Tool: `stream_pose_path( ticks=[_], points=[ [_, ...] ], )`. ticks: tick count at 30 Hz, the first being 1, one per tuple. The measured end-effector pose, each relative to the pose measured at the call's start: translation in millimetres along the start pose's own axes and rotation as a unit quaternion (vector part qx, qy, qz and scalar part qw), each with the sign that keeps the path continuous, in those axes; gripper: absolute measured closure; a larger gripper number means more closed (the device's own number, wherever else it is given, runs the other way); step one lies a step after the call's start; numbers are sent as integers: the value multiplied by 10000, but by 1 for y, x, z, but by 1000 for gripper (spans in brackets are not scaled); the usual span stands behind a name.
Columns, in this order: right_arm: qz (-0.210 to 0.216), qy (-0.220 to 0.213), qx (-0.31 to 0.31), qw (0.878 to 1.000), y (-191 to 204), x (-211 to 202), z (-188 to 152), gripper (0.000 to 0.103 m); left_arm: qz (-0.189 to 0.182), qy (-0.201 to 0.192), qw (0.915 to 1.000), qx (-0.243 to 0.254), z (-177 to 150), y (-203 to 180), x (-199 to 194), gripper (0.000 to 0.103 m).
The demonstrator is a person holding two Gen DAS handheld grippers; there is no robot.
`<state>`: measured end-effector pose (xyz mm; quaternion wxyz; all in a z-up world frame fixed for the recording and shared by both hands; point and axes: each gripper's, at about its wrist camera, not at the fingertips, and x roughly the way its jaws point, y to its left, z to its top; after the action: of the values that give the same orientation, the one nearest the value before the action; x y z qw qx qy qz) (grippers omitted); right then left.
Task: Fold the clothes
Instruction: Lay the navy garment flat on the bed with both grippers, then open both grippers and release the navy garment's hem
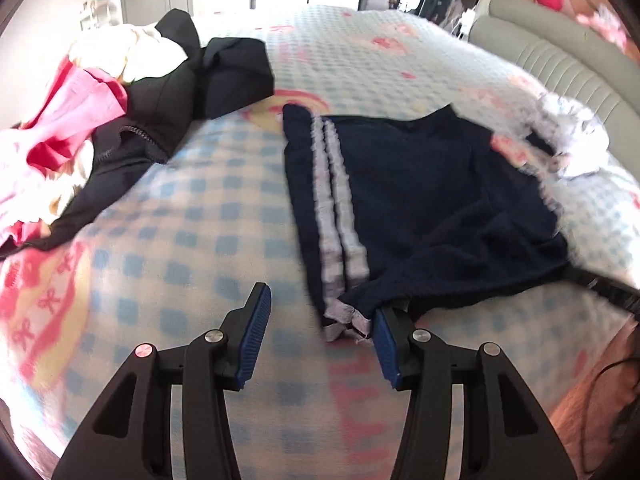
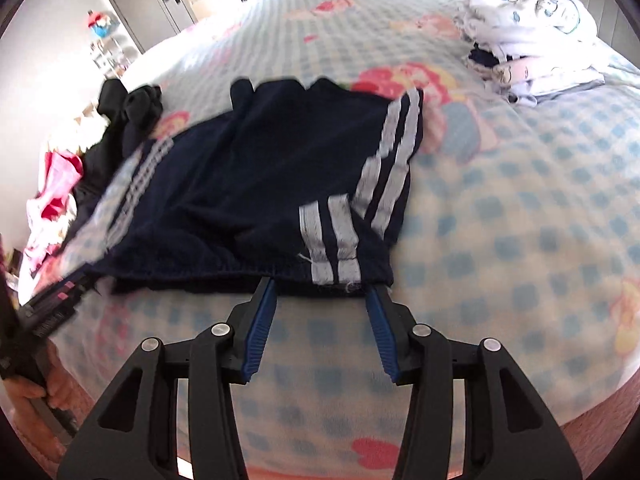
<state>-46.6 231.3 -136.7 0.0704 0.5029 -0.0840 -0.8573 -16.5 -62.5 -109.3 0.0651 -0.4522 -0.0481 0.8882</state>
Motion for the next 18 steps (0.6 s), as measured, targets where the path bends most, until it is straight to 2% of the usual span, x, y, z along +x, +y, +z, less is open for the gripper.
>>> stream_pose_path(
  ticks=[2,3,5,7,8,9,12,16,18],
  points=[
    [-44,62,-12,10000,-1,3,-2,56,171,-97,9998,-91,2,2,-5,57],
    [-131,31,42,9999,-3,-1,-1,57,289,-149,9994,-136,4,3,-8,64],
    [-315,-39,154,9994,-9,-10,1,55,522,-358,9980,-44,8,4,-23,67],
    [-289,-332,266,9987,-19,-29,6,49,296,-392,9988,-16,14,7,-34,64],
    [-267,-378,319,9984,-24,-34,8,44,112,-264,9996,-44,15,9,-31,64],
    [-268,-333,297,9986,-25,-32,9,43,-81,-111,9999,-75,17,11,-27,64],
    [-237,-144,242,9993,-27,-24,9,43,8,184,9998,-31,8,6,-8,64],
    [-163,93,330,9993,-26,-11,-1,43,-201,615,9978,-129,-4,3,13,64],
    [-222,213,334,9990,-26,-6,-6,43,-329,653,9971,-224,-9,3,14,61]
  ],
)
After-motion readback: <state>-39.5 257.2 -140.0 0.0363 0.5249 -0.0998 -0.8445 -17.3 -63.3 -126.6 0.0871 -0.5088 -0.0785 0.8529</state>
